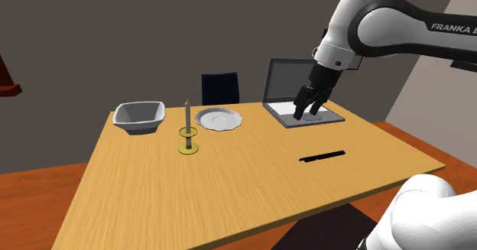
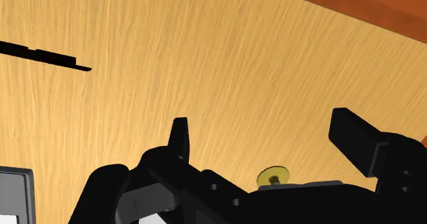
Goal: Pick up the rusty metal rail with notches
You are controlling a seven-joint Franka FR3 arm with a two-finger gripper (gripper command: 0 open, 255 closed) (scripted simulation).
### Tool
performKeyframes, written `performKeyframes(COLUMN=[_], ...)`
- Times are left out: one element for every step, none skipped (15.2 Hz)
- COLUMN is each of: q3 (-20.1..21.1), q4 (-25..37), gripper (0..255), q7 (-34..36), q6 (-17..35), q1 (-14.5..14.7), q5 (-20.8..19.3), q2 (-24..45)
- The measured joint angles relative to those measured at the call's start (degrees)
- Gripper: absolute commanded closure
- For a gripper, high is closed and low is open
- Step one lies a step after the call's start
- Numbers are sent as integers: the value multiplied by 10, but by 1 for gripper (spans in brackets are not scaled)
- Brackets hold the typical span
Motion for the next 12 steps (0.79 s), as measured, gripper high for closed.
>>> performKeyframes(q3=[0,-6,-14,-28,-39,-53,-68,-84,-96,-113,-130,-149], q4=[0,-11,-25,-40,-54,-71,-88,-102,-115,-128,-138,-150], gripper=[0,0,0,0,0,0,0,0,0,0,0,0], q7=[0,-12,-31,-55,-79,-106,-134,-163,-188,-217,-247,-277], q6=[0,4,6,6,12,17,30,36,39,46,47,54], q1=[0,1,4,6,9,10,12,13,15,15,14,13], q5=[0,-3,-7,-14,-20,-28,-36,-46,-54,-65,-77,-90], q2=[0,-7,-17,-30,-37,-48,-50,-57,-66,-70,-77,-80])
